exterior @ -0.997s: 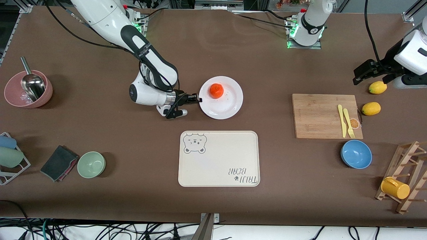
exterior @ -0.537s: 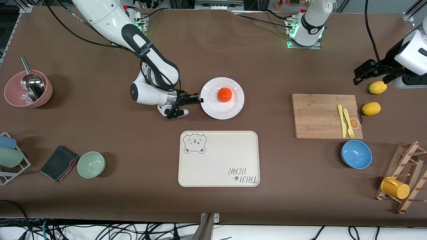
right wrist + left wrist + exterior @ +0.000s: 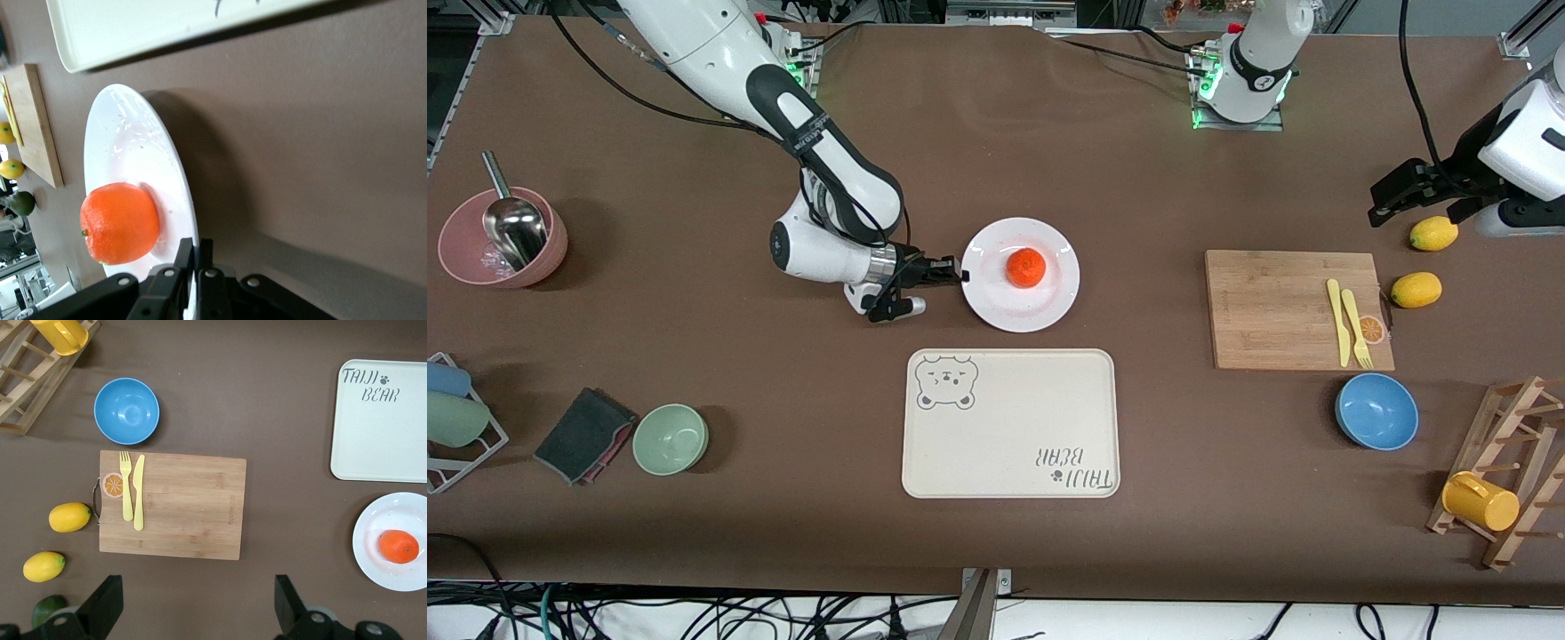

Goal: Place orange and plate with both arms
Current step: 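Close the right gripper on the white plate rim, then slide the plate with the right gripper onto the cream bear tray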

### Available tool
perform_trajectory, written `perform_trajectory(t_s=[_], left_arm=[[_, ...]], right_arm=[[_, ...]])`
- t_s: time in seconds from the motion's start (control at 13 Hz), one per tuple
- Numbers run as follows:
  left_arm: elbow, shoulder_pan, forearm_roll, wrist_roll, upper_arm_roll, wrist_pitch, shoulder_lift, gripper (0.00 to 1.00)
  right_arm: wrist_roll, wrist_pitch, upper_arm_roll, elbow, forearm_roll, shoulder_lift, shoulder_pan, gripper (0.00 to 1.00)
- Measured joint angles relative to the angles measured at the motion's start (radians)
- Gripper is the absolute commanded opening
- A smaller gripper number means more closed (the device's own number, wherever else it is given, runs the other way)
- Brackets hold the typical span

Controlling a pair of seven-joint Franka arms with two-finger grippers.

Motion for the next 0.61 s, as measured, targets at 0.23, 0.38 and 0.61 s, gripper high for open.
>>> perform_trajectory(t_s=[0.23, 0.38, 0.61], left_arm=[[0.014, -0.001, 0.000, 0.000, 0.000, 0.000, 0.007, 1.00], [0.043, -0.001, 0.000, 0.000, 0.001, -0.008, 0.023, 1.00], [0.058, -0.001, 0.000, 0.000, 0.002, -0.012, 0.040, 1.00]], right_arm=[[0.001, 0.004, -0.005, 0.025, 0.004, 0.000, -0.023, 0.00], [0.001, 0.004, -0.005, 0.037, 0.004, 0.000, -0.042, 0.00], [0.001, -0.006, -0.005, 0.054, 0.020, 0.000, -0.060, 0.00]])
